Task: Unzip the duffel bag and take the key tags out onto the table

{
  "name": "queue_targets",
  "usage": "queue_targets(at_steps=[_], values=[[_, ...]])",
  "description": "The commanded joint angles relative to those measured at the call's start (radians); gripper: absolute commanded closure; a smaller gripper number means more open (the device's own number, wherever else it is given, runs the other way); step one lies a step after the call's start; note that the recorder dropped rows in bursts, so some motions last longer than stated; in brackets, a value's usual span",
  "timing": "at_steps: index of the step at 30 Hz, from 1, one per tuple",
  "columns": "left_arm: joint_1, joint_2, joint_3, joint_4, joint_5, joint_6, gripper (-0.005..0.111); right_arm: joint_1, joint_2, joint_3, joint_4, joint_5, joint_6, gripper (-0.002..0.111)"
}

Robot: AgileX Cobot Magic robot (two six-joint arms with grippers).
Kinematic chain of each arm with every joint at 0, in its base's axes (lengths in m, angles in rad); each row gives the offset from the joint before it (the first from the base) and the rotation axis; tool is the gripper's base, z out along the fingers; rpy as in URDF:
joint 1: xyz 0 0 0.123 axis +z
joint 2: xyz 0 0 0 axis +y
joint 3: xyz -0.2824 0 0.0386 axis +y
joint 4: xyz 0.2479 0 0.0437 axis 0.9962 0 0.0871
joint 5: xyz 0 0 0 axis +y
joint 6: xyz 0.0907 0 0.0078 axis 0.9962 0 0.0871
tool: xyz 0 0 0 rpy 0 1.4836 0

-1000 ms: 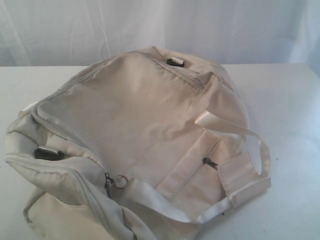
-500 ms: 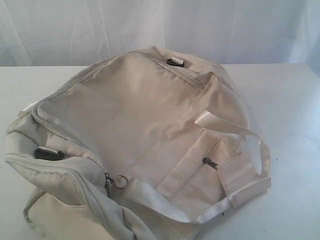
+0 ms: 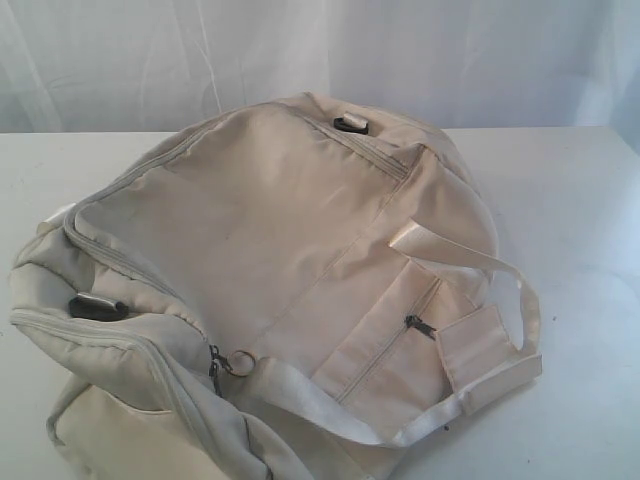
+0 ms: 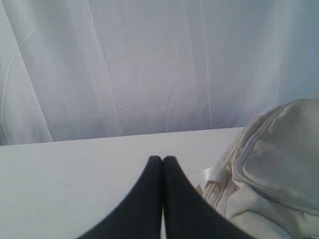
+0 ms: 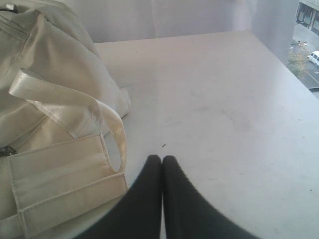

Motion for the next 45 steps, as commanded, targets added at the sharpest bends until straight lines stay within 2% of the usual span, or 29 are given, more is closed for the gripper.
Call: queue_targets(at_steps=[1,9,18,23,26,30,38,41,45], values=[[-0.003,0.002,-0.009,-0.005,-0.017,-0.007,0.107,0.008,-0.006,0.006,-0.008,-0.002,-0.002,0.108],[-0.003,0.002,-0.009,-0.005,-0.017,-0.007,0.107,0.048,-0.006,0.006,-0.008,-0.002,-0.002,0.108],[-0.003,0.002,-0.009,-0.005,-0.020,-0.007,0.107,0.050,-0.006,0.006,-0.008,-0.002,-0.002,0.108],[-0.003,0.002,-0.009,-0.005,-0.074,-0.011,0.107,0.050,-0.006,0.006,-0.008,-0.002,-0.002,0.108],[-0.003,0.002,-0.009,-0.005,-0.118,-0.084,0.107,0.050,-0.006,0.006,-0.008,-0.002,-0.002,0.108],[-0.005,0.002,-0.009,-0.005,-0.092,-0.182,0.107,0.050,-0.006,0.006,-0.008,-0.002,-0.002,0.108],[-0.014,0.021,-0.017,-0.017,0.088,-0.229,0.107,0.050,-0.006,0.006,-0.014,-0.002,-0.026,0.108],[-0.062,0.071,-0.077,-0.019,0.280,-0.205,0.107,0.050,-0.006,0.006,-0.014,-0.002,-0.026,0.108],[-0.175,0.174,-0.184,-0.057,0.504,-0.053,0.107,0.050,-0.006,0.006,-0.014,-0.002,-0.026,0.108]])
